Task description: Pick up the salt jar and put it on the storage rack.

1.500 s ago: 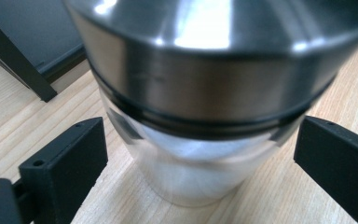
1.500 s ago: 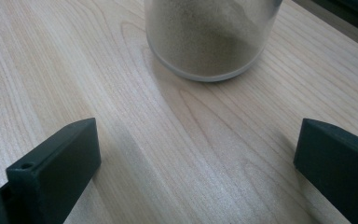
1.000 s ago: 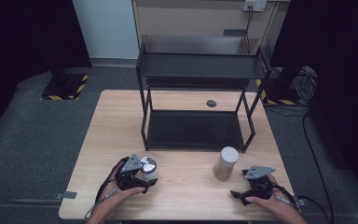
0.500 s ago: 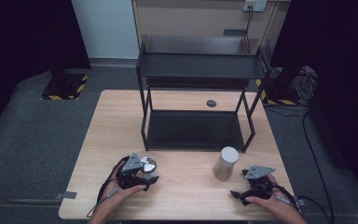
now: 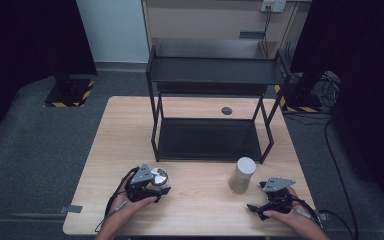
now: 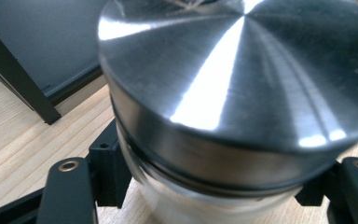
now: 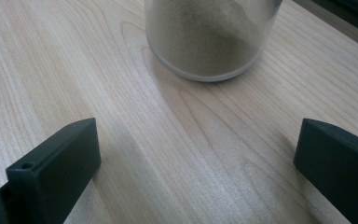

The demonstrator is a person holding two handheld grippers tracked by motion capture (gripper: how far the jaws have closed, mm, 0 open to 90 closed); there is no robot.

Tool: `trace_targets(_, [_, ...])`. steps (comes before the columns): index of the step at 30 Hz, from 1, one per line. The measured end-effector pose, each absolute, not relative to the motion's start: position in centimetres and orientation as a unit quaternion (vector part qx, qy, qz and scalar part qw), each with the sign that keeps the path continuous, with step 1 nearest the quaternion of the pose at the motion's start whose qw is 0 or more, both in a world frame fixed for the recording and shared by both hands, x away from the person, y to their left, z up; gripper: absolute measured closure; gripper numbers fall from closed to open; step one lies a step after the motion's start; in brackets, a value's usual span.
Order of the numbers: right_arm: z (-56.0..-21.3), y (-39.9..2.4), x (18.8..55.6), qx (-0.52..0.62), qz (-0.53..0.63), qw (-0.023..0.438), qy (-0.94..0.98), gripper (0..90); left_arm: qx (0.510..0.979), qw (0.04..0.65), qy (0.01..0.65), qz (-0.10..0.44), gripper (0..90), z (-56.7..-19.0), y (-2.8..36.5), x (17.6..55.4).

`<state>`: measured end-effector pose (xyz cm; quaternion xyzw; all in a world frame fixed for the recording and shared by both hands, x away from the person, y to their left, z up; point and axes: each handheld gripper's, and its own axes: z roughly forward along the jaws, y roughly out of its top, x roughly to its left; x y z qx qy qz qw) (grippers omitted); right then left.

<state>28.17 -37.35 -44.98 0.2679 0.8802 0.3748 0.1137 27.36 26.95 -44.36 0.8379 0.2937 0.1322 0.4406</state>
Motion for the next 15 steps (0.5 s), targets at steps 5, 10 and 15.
trace_targets(5, [-44.98, -37.35, 28.17, 0.268, 0.375, 0.114, 0.88, 1.4, 0.839, 0.439, 0.294, 0.132, 29.2, -44.23, 26.92, 27.41])
trace_targets(10, [-44.98, -37.35, 28.17, 0.268, 0.375, 0.114, 0.88, 1.4, 0.841, 0.434, 0.294, 0.134, 29.6, -44.02, 26.85, 27.33])
trace_targets(15, [-44.98, -37.35, 28.17, 0.268, 0.375, 0.114, 0.88, 1.4, 0.843, 0.429, 0.293, 0.137, 29.6, -43.82, 26.64, 27.24])
